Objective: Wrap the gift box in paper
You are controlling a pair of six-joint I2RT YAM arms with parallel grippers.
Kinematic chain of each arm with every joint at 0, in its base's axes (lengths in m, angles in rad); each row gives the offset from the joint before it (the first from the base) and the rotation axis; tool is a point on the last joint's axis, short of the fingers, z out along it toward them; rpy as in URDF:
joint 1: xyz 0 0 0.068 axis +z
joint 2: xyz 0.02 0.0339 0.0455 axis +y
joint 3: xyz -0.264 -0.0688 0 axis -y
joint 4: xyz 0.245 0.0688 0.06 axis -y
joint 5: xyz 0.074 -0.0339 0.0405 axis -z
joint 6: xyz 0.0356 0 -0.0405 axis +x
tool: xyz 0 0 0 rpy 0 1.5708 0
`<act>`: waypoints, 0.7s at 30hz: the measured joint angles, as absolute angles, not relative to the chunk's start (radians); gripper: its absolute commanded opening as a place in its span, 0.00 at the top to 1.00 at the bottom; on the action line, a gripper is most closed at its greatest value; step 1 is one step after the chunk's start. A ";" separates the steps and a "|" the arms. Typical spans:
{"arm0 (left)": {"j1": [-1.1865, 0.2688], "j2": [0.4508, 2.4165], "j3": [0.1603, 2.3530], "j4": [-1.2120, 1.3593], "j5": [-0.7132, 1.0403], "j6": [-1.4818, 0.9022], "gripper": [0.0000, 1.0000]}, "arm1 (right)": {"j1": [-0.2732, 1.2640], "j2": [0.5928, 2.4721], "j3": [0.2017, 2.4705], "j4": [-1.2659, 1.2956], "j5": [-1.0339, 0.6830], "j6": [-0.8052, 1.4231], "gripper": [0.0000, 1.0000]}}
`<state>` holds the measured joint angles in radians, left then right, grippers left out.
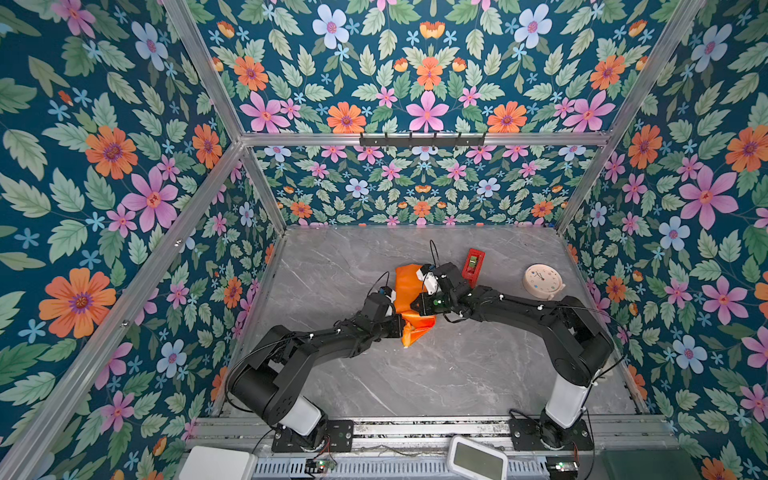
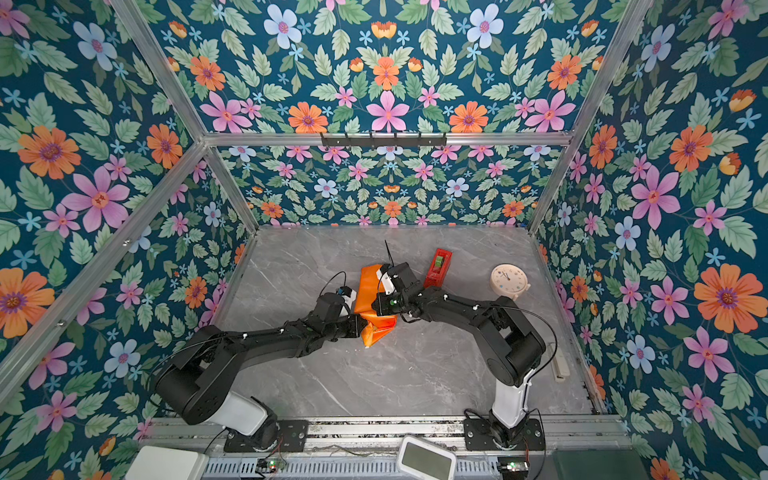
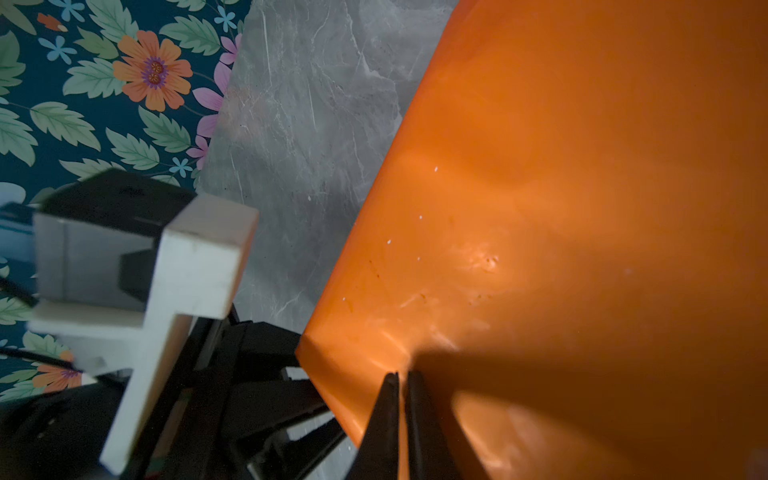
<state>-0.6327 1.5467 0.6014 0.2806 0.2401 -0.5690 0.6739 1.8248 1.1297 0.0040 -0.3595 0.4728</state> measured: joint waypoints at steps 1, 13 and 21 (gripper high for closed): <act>-0.636 1.552 0.601 0.287 0.241 -0.569 0.84 | 0.674 1.825 1.130 0.004 -0.360 0.473 0.90; -0.654 1.613 0.586 0.397 0.239 -0.577 0.83 | 0.674 1.832 1.129 0.024 -0.361 0.479 0.91; -0.661 1.633 0.564 0.458 0.236 -0.576 0.80 | 0.674 1.832 1.130 0.023 -0.358 0.479 0.91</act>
<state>-0.6613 1.6333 0.5636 0.4580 0.2359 -0.5758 0.6739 1.8320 1.1301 0.0231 -0.3584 0.4793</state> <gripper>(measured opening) 0.190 0.088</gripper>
